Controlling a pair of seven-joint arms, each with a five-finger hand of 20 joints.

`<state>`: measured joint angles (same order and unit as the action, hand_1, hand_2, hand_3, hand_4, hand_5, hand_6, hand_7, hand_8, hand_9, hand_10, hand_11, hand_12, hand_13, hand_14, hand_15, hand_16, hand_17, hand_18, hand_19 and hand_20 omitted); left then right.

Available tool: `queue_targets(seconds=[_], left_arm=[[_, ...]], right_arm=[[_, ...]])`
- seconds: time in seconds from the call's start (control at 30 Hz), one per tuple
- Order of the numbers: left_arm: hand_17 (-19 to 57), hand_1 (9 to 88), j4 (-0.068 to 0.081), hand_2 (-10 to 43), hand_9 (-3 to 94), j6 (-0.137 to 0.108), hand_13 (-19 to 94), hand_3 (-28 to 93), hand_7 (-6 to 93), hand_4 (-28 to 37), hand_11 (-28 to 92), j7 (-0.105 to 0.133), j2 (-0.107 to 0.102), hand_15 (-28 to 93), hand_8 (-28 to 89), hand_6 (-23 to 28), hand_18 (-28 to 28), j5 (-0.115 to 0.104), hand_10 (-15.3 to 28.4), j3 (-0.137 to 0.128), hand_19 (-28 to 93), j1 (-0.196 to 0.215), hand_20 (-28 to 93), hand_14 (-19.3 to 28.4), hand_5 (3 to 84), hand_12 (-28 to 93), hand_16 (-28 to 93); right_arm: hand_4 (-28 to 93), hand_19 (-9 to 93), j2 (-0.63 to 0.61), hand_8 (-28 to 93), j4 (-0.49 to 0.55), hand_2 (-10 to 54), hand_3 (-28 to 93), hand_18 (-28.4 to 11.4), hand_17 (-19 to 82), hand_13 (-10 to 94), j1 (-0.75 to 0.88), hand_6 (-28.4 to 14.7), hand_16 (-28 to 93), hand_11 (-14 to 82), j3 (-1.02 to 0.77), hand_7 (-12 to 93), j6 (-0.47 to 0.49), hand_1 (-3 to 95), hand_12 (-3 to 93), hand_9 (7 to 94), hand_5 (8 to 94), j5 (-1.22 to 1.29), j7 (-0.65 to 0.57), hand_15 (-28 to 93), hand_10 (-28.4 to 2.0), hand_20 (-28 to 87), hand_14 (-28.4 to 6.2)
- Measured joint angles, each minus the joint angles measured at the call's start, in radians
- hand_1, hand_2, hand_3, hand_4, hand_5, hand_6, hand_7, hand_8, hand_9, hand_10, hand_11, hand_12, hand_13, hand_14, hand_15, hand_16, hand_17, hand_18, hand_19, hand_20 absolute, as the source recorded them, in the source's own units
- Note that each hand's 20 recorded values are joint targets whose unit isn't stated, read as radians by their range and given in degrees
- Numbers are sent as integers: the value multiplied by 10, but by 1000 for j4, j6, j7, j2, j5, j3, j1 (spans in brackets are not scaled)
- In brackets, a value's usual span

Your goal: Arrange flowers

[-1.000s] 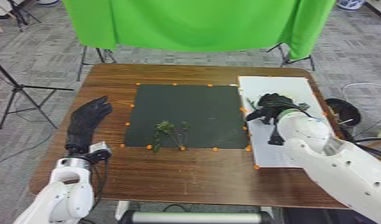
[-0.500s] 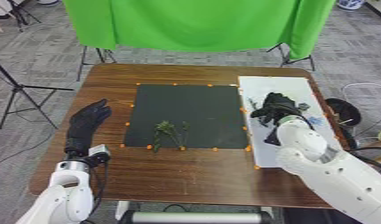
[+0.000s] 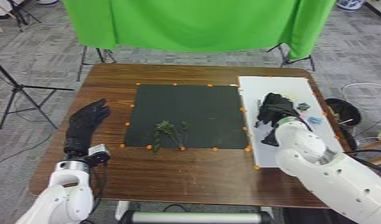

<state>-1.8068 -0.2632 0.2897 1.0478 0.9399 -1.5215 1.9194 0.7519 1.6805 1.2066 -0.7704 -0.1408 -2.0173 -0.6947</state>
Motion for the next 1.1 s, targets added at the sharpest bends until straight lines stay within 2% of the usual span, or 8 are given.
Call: queue_targets(seconds=[0.3, 0.7, 1.1], left_arm=[[95, 272, 0, -41, 471, -1, 385, 713, 168, -252, 195, -2, 0, 186, -81, 20, 118, -3, 128, 0, 122, 0, 172, 154, 492, 104, -30], [94, 271, -1, -42, 470, 0, 385, 715, 167, -252, 195, -6, -4, 185, -82, 20, 118, -5, 129, 1, 122, -2, 171, 154, 491, 103, -29], [94, 271, 0, -42, 470, 1, 384, 715, 167, -253, 195, -10, -5, 185, -82, 19, 118, -4, 130, 5, 122, -12, 171, 154, 491, 103, -30]], right_arm=[[-91, 889, -21, 117, 25, -95, 602, -59, 726, 937, 16, -37, 309, 185, 14, 232, -92, 633, 331, 937, 810, 51, 31, 535, -101, 425, -18], [-88, 884, -28, 119, 206, -95, 606, -58, 729, 937, 46, -37, 305, 190, -32, 231, -123, 629, 326, 937, 813, 87, 104, 539, -100, 439, -17], [-83, 878, 75, 119, 192, -95, 605, -56, 733, 937, 19, -37, 298, 195, 91, 229, -139, 626, 320, 937, 816, 64, 114, 542, -99, 441, -18]])
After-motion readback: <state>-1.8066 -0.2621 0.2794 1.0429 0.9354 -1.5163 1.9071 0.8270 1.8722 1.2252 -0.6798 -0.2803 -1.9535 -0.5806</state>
